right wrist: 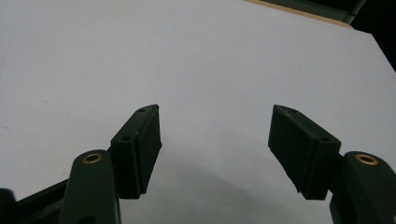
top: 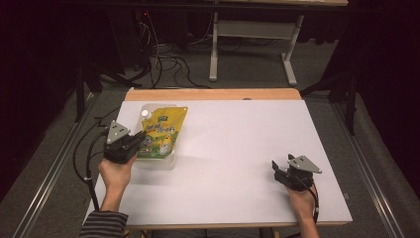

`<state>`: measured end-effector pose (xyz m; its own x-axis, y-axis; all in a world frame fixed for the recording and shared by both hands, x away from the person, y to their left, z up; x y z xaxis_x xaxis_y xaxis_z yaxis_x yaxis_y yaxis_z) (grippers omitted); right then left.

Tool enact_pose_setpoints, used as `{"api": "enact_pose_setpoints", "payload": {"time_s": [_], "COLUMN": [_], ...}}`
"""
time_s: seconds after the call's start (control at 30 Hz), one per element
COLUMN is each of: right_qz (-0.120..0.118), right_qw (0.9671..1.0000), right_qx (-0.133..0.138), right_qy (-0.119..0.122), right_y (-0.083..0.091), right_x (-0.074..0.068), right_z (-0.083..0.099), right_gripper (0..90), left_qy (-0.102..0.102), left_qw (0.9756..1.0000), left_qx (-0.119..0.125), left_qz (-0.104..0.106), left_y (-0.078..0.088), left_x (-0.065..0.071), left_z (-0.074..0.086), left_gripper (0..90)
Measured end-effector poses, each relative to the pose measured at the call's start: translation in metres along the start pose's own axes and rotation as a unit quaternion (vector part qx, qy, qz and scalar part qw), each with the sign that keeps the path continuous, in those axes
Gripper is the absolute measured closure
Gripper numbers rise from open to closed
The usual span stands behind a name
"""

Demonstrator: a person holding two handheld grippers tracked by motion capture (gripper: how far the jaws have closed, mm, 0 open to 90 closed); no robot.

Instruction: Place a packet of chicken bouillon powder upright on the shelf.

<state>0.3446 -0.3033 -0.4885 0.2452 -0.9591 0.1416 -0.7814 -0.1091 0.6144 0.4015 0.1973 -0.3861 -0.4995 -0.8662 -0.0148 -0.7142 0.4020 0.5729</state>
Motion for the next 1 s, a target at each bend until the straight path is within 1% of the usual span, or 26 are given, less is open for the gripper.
{"api": "enact_pose_setpoints", "payload": {"time_s": [0.13, 0.17, 0.33, 0.4, 0.53, 0.73, 0.87, 1.0], "right_qz": [0.0, 0.0, 0.001, 0.001, 0.001, 0.0, 0.0, -0.001], "right_qw": [1.0, 1.0, 1.0, 1.0, 1.0, 1.0, 1.0, 1.0], "right_qx": [0.0, -0.001, 0.0, -0.001, 0.0, 0.0, 0.002, 0.001], "right_qy": [0.0, 0.001, 0.0, -0.001, 0.0, 0.0, 0.001, 0.001], "right_y": [0.0, 0.0, 0.0, 0.0, 0.0, 0.0, 0.0, 0.0], "right_x": [0.0, 0.0, 0.0, 0.0, 0.0, 0.0, 0.0, -0.001], "right_z": [0.0, 0.0, 0.0, 0.0, 0.0, 0.0, 0.0, 0.0], "right_gripper": [34.9, 34.9, 35.0, 34.9, 35.0, 35.0, 34.9, 34.9], "left_qy": [0.007, 0.012, 0.017, 0.024, 0.035, 0.043, 0.057, 0.065], "left_qw": [1.0, 0.9999, 0.9998, 0.9997, 0.9993, 0.999, 0.9982, 0.9978], "left_qx": [0.004, 0.006, 0.004, 0.004, 0.006, 0.001, 0.001, 0.0], "left_qz": [0.001, 0.004, 0.005, 0.007, 0.01, 0.011, 0.014, 0.013], "left_y": [0.001, 0.002, 0.004, 0.004, 0.003, 0.004, 0.004, 0.005], "left_x": [-0.002, -0.002, -0.004, -0.005, -0.007, -0.008, -0.009, -0.008], "left_z": [0.007, 0.009, 0.017, 0.02, 0.024, 0.03, 0.034, 0.038], "left_gripper": [89.2, 89.3, 89.2, 89.1, 88.9, 88.9, 89.0, 89.1]}}
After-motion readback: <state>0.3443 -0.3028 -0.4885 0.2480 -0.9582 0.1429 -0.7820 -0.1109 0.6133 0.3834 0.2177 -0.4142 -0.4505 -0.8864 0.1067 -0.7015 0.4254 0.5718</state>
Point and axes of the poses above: each handheld gripper's, and its own axes: y roughly backward along the jaws, z roughly out of its underside, x roughly to its right, the point moved 2 cm from there along -y, roughly forward along the jaws, and after that the axes turned 8 degrees about -x, right-handed, at the moved point
